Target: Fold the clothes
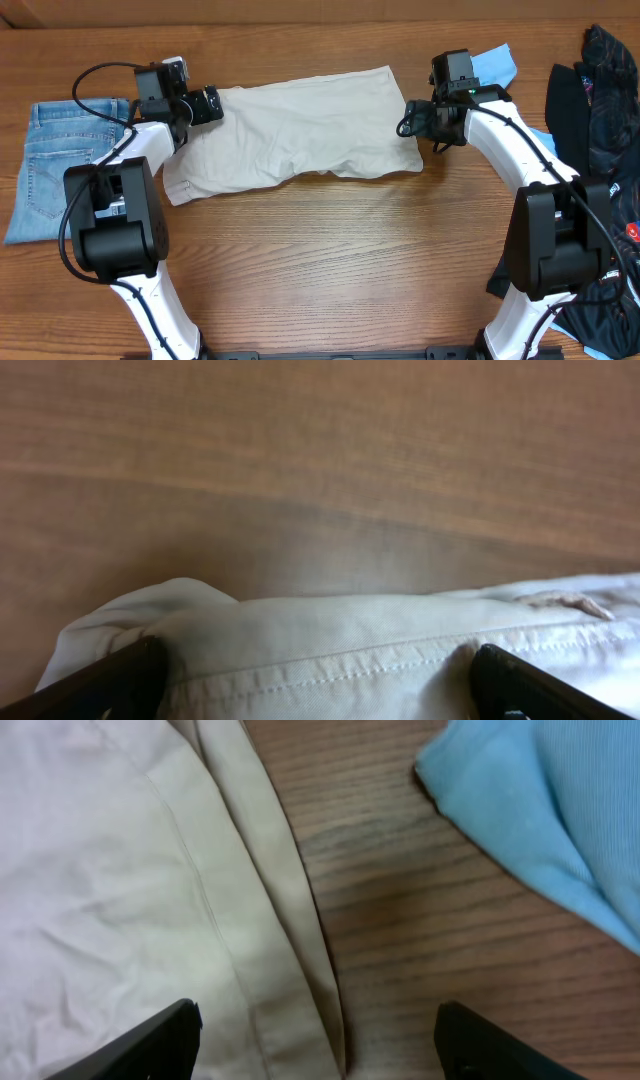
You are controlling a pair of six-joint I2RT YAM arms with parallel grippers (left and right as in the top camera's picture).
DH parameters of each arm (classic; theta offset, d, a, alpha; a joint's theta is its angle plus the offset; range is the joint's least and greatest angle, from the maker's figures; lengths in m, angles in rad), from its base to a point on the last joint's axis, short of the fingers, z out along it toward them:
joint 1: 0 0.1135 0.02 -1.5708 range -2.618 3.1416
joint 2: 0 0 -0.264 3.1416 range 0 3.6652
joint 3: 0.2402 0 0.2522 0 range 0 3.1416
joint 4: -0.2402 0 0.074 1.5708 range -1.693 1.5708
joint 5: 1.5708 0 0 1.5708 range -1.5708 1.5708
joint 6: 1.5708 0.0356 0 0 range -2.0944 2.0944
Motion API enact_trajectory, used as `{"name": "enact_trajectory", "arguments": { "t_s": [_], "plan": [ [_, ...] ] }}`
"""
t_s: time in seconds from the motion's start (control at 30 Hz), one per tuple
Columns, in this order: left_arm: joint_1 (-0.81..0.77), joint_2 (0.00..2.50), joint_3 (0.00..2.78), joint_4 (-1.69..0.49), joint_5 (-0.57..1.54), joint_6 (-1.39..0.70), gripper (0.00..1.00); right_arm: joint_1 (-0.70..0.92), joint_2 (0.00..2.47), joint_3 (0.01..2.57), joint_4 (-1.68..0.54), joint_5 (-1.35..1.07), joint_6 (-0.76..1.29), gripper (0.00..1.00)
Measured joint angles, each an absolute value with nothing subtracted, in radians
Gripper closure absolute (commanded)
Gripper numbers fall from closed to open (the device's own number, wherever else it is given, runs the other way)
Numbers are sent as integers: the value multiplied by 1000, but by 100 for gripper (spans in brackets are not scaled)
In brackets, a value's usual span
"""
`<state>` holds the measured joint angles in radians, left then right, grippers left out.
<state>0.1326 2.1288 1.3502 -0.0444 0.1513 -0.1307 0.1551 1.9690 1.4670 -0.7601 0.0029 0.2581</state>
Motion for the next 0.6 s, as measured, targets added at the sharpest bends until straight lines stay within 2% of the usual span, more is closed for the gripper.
{"name": "enact_trajectory", "arguments": {
  "t_s": [0.2,0.4,0.6],
  "plan": [
    [140,2009,1317,-192,141,-123,0,155,1969,1467,-783,-66,257,20],
    [117,1747,1320,-414,142,-124,0,155,1972,1428,-771,-125,257,19],
    [34,1761,1306,-586,153,-123,0,155,2035,1416,-769,-147,257,19]
  ]
}}
